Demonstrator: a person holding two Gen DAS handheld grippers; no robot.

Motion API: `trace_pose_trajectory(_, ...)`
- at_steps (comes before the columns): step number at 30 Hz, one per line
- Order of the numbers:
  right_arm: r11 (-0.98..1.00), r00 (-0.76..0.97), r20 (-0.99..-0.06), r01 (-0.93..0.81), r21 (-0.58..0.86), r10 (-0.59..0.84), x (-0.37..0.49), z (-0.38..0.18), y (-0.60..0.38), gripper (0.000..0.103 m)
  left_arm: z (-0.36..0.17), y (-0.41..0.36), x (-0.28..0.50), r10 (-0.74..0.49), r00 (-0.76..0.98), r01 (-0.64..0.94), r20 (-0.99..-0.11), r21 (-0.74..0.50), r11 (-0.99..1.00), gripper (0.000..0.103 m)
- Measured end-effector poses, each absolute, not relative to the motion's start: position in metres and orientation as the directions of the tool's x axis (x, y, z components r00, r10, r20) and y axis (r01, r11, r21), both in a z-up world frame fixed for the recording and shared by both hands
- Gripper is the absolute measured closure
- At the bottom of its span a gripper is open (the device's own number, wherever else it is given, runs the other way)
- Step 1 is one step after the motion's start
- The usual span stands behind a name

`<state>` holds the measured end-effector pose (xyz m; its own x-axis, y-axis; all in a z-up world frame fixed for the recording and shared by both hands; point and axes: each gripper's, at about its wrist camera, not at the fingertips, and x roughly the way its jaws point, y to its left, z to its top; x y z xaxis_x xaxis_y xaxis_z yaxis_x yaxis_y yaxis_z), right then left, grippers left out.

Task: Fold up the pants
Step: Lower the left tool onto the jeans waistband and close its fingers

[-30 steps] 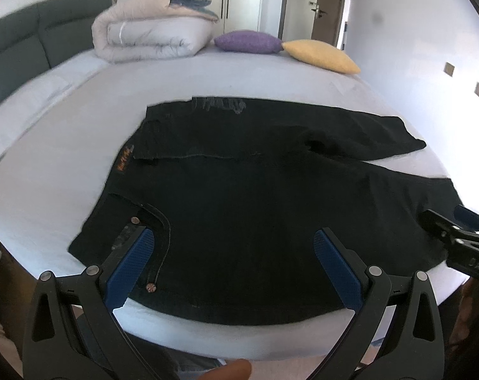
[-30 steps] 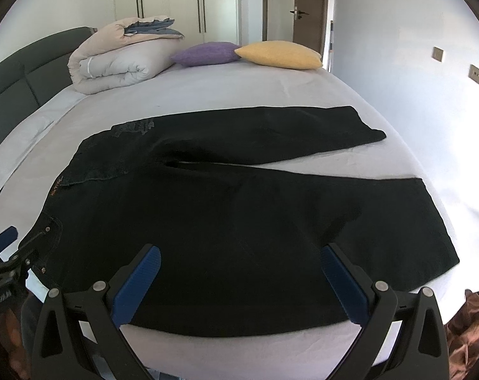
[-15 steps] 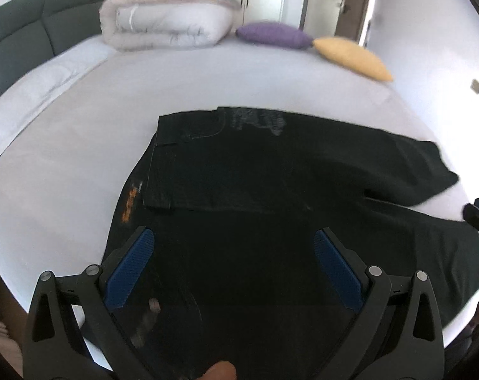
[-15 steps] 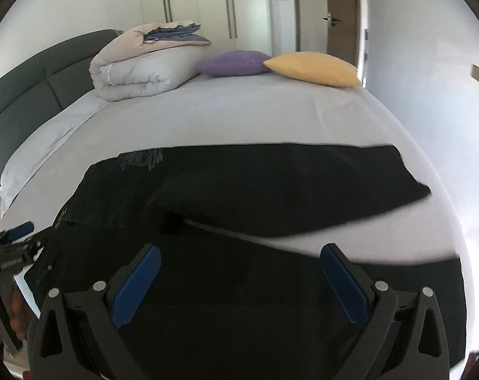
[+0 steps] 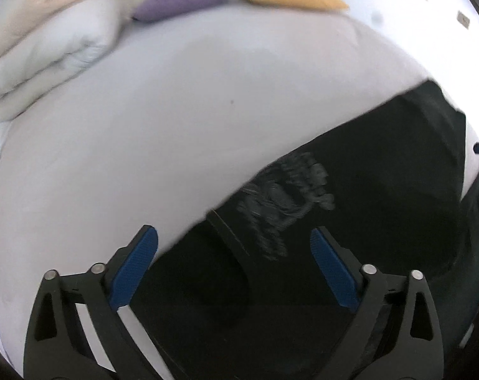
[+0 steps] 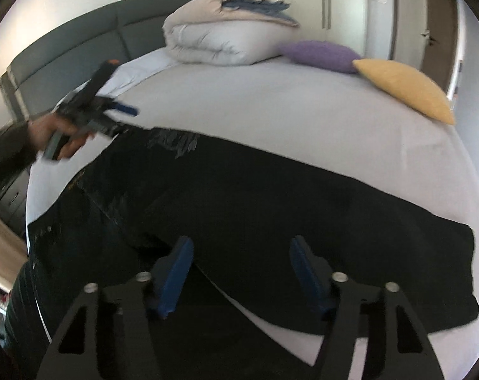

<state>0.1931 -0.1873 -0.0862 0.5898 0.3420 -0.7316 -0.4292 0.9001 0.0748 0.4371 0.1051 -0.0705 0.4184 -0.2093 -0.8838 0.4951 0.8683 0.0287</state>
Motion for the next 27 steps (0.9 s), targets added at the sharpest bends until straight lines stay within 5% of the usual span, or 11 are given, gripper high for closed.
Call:
trace_pose_trajectory(9, 0.858, 0.545, -0.741, -0.507, 0.081, 0.393, 0.222, -0.099, -0.176, 0.046, -0.12, 0.126, 0.49, -0.204, 0.247, 0.574, -0.947, -0.026, 0.819, 0.027)
trace_pose_trajectory(14, 0.842, 0.534, -0.746, -0.536, 0.065, 0.398, 0.245, -0.098, -0.157, 0.053, -0.116, 0.127, 0.49, -0.224, 0.257, 0.613, -0.94, -0.021, 0.79, 0.071)
trace_pose_trajectory(17, 0.816, 0.532, -0.754, -0.577, 0.009, 0.385, 0.262, -0.092, -0.137, 0.056, -0.108, 0.126, 0.483, -0.2, 0.31, 0.62, -0.93, 0.038, 0.784, 0.088)
trace_pose_trajectory(27, 0.726, 0.531, -0.782, -0.67, -0.154, 0.325, 0.313, -0.078, -0.079, 0.057, -0.06, 0.16, 0.407, -0.219, 0.609, 0.557, -0.762, 0.213, 0.803, 0.096)
